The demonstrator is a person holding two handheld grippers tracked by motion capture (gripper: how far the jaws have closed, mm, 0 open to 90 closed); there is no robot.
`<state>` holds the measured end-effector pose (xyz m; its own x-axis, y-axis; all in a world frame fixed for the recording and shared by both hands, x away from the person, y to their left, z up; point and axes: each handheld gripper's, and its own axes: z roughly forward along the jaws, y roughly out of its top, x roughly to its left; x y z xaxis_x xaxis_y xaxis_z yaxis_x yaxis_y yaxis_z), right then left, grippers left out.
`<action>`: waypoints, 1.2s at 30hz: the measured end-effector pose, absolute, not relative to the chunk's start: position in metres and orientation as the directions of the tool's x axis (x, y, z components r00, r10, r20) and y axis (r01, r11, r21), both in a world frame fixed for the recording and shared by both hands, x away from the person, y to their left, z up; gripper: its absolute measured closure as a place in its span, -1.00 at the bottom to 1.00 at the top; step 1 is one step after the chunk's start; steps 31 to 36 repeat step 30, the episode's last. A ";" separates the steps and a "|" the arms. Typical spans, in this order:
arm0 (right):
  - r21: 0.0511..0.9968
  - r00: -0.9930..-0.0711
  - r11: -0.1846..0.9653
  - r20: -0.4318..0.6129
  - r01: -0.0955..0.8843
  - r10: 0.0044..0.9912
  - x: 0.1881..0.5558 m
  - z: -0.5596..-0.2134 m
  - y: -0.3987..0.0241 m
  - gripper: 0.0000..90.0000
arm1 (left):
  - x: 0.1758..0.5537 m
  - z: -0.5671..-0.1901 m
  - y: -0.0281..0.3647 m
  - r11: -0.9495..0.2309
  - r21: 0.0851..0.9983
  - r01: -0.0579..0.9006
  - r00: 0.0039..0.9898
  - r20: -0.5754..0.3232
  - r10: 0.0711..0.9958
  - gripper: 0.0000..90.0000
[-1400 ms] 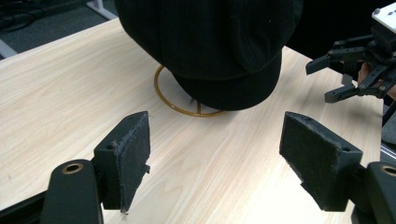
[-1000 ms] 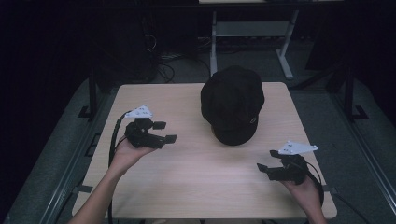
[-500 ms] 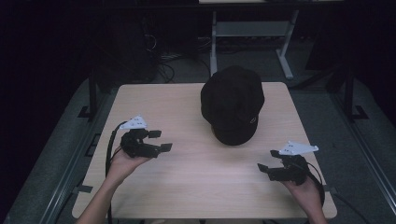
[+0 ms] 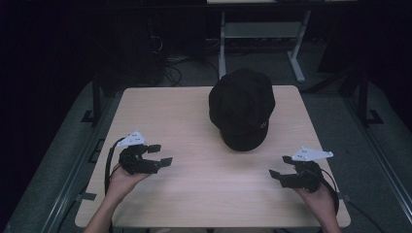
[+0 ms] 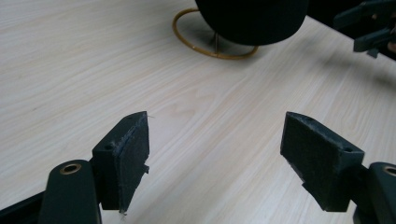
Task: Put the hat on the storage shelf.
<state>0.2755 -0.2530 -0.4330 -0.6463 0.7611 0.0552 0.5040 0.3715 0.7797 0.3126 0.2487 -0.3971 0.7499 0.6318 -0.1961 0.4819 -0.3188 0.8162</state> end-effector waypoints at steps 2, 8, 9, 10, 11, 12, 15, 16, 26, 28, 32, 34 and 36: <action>0.779 -0.647 0.372 0.055 0.504 0.761 0.276 -0.433 -0.253 -0.45 | 0.308 -0.399 0.252 -0.315 0.817 0.483 0.743 -0.191 0.641 -0.48; 0.770 -0.652 0.383 0.056 0.510 0.756 0.275 -0.434 -0.251 -0.45 | 0.297 -0.407 0.262 -0.296 0.822 0.485 0.722 -0.186 0.666 -0.48; 0.772 -0.652 0.382 0.055 0.509 0.756 0.275 -0.434 -0.251 -0.45 | 0.295 -0.409 0.263 -0.288 0.826 0.484 0.720 -0.189 0.668 -0.48; 0.773 -0.653 0.382 0.053 0.506 0.756 0.275 -0.434 -0.251 -0.45 | 0.294 -0.411 0.264 -0.289 0.826 0.483 0.719 -0.187 0.669 -0.48; 0.773 -0.653 0.382 0.055 0.507 0.756 0.275 -0.434 -0.250 -0.45 | 0.292 -0.413 0.264 -0.275 0.828 0.489 0.713 -0.198 0.672 -0.49; 0.772 -0.652 0.380 0.058 0.509 0.756 0.275 -0.435 -0.250 -0.45 | 0.291 -0.415 0.265 -0.263 0.830 0.492 0.711 -0.208 0.672 -0.49; 0.771 -0.655 0.380 0.064 0.512 0.753 0.275 -0.435 -0.249 -0.45 | 0.288 -0.422 0.267 -0.237 0.839 0.490 0.700 -0.218 0.680 -0.49; 0.769 -0.659 0.385 0.062 0.511 0.750 0.275 -0.435 -0.248 -0.45 | 0.287 -0.424 0.267 -0.230 0.838 0.494 0.696 -0.223 0.683 -0.49; 0.762 -0.683 0.411 0.055 0.501 0.729 0.275 -0.437 -0.241 -0.45 | 0.281 -0.431 0.261 -0.271 0.837 0.475 0.716 -0.189 0.672 -0.55; 0.760 -0.683 0.414 0.054 0.501 0.728 0.275 -0.438 -0.241 -0.45 | 0.280 -0.432 0.260 -0.273 0.836 0.477 0.714 -0.187 0.675 -0.56; 0.759 -0.685 0.413 0.059 0.503 0.726 0.276 -0.439 -0.240 -0.45 | 0.281 -0.433 0.261 -0.293 0.832 0.471 0.719 -0.170 0.673 -0.56; 0.759 -0.685 0.413 0.059 0.503 0.726 0.276 -0.439 -0.240 -0.45 | 0.281 -0.433 0.261 -0.293 0.832 0.471 0.719 -0.170 0.673 -0.56; 0.759 -0.685 0.413 0.059 0.503 0.726 0.276 -0.439 -0.240 -0.45 | 0.281 -0.433 0.261 -0.293 0.832 0.471 0.719 -0.170 0.673 -0.56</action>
